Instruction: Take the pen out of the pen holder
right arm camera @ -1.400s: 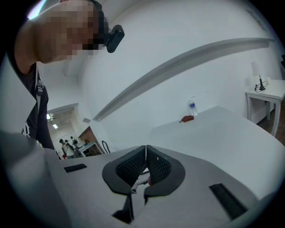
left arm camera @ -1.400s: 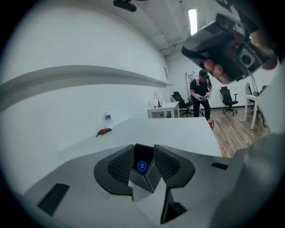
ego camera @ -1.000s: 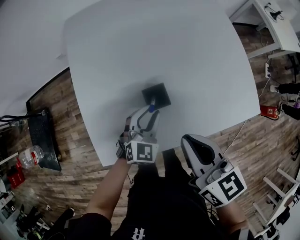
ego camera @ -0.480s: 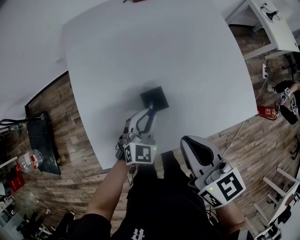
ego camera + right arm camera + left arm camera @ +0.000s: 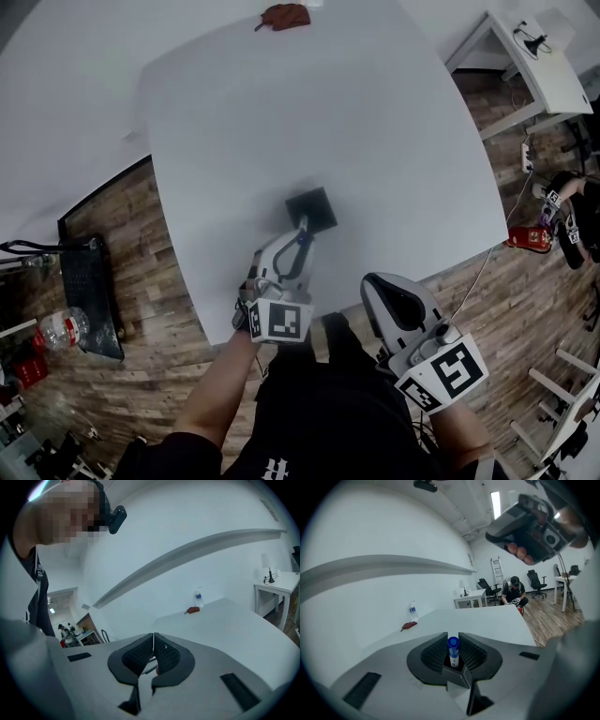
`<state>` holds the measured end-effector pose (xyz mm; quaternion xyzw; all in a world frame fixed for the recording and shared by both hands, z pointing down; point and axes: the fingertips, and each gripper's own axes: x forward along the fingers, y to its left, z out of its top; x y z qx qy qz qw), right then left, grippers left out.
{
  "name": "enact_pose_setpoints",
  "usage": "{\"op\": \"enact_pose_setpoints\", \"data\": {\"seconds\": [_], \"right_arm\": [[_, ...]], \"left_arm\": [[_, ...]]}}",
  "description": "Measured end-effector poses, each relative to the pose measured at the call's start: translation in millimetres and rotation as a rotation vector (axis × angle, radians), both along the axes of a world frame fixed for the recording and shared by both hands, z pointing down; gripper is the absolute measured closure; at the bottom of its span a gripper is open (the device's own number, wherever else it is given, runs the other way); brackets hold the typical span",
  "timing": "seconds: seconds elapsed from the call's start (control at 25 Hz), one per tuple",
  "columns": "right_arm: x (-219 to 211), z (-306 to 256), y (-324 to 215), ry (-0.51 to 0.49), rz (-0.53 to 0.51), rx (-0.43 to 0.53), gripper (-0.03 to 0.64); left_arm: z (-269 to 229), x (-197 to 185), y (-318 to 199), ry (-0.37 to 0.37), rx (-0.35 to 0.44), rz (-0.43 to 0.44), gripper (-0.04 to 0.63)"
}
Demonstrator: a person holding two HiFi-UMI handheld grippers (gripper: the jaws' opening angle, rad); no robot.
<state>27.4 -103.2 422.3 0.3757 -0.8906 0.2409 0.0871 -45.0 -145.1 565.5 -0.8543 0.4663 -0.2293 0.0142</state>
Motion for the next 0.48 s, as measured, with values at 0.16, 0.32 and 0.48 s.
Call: {"op": "enact_pose_setpoints", "data": {"seconds": [0.16,0.32,0.48], "right_arm": [[-1,-10,-3,0.000,-0.008,0.039,0.601],[0,-17,-9,0.019,-0.014,0.081,0.601],[4,-24,-11,0.032,-0.011,0.111,0.601]], "left_arm": [[-24,0,3,0.006,0.034,0.002,0.522],[-44,1,6,0.010,0.057,-0.003,0.522],[-66,5,13,0.007,0.070,-0.002,0.522]]}}
